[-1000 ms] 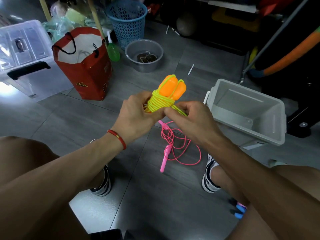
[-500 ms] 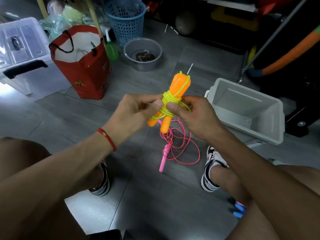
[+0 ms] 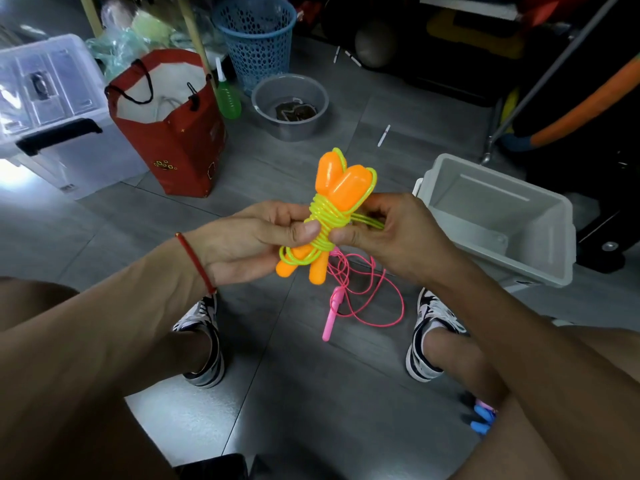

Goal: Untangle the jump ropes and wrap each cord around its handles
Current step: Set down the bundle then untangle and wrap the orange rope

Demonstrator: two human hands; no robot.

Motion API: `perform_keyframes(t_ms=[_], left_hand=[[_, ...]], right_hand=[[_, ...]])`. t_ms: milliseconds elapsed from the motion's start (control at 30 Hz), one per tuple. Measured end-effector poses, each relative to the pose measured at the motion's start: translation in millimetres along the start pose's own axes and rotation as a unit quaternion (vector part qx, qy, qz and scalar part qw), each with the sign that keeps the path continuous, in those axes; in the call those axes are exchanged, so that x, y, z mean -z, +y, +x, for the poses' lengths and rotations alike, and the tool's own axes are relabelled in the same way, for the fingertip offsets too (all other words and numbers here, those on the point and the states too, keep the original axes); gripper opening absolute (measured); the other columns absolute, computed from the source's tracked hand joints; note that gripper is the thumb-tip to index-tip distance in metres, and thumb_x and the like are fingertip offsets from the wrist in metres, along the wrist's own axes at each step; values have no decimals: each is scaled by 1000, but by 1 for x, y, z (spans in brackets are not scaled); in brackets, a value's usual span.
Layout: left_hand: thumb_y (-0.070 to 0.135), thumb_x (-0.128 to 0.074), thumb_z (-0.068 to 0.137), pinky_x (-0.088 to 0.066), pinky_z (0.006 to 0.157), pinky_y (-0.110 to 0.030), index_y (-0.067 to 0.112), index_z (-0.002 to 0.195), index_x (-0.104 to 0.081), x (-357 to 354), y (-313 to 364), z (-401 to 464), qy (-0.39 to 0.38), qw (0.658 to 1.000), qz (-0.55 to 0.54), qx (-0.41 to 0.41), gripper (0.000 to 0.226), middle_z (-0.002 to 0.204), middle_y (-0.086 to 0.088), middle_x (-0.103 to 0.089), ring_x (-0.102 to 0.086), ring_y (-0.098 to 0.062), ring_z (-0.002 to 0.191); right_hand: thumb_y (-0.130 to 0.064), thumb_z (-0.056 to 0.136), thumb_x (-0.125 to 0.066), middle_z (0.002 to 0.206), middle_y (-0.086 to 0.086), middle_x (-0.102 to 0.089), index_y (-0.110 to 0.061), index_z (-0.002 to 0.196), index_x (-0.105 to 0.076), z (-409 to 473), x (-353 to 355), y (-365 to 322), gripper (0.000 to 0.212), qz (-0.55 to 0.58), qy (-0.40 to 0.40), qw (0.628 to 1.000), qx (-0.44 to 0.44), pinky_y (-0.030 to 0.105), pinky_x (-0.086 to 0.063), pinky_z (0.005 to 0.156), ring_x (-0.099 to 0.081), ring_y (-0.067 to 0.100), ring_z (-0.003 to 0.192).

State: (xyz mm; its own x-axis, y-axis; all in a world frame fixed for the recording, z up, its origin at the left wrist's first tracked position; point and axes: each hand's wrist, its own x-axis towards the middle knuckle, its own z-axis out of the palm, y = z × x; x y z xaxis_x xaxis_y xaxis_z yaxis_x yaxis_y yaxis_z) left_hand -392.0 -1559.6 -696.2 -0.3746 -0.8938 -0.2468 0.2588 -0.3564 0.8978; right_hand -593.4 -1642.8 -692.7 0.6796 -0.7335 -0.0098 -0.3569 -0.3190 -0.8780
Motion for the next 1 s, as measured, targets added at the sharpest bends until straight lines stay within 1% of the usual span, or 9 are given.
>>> perform_keyframes(t_ms=[133,267,400,533,600,700,767,867,1000], left_hand=[[16,-59,89,-47,56,-27,-1,95,-65,-1,-2,9,112,994,-5,5,19,63,-11,-57,-58,-30,62],[25,-72,83,-47,70,-40,-9,107,-61,1,-2,16,184,983,14,11,43,73,-19,-49,-52,-30,66],[19,-71,86,-46,78,-53,-15,118,-54,-7,-3,24,235,971,40,-17,50,91,-24,-56,-58,-26,66],[11,-75,79,-49,70,-42,-3,119,-56,-15,-8,32,294,951,70,-67,47,92,-15,-64,-60,-23,76],[4,-77,81,-49,64,-31,3,116,-60,-21,-10,37,312,941,93,-97,39,89,-7,-66,-60,-14,72],[8,-79,82,-48,60,-19,9,113,-62,-27,-15,42,336,918,160,-139,35,89,3,-67,-61,-3,70],[13,-81,79,-49,60,-21,11,113,-61,-27,-14,42,328,914,190,-147,39,90,4,-67,-61,-8,74],[8,-68,84,-51,60,-33,9,120,-60,-25,-6,34,260,954,83,-124,37,96,-13,-68,-65,-25,74],[9,-60,95,-54,65,-41,13,107,-46,-15,-2,23,174,977,20,-125,19,81,-21,-69,-67,-33,66]], right_hand=[[-53,84,-72,50,-10,-54,-20,74,-69,2,-9,2,35,-115,77,990,-17,24,-36,52,-48,6,50],[-42,92,-66,53,3,-50,-12,74,-66,3,-19,-1,35,-151,105,983,2,35,-39,56,-46,17,55],[-38,89,-64,51,2,-44,-8,68,-61,1,-21,-3,37,-128,116,985,-21,31,-32,50,-39,14,50],[-51,87,-58,54,-1,-38,-4,72,-66,2,-25,-5,50,-53,130,988,-71,29,-31,51,-35,10,52],[-56,87,-61,52,-3,-51,-6,76,-71,5,-24,-4,52,-27,149,984,-90,32,-38,53,-44,17,53],[-56,88,-65,69,19,-66,-5,79,-75,11,-22,2,52,0,182,979,-90,40,-48,61,-56,27,62],[-51,89,-67,72,24,-64,-6,80,-76,14,-20,6,47,23,184,979,-87,40,-48,62,-48,17,59],[-45,91,-68,80,23,-69,-13,85,-80,17,-7,11,35,30,174,981,-83,36,-49,65,-50,7,66],[-37,93,-66,59,3,-49,-6,81,-76,15,9,10,35,46,89,994,-53,24,-35,56,-39,5,58]])
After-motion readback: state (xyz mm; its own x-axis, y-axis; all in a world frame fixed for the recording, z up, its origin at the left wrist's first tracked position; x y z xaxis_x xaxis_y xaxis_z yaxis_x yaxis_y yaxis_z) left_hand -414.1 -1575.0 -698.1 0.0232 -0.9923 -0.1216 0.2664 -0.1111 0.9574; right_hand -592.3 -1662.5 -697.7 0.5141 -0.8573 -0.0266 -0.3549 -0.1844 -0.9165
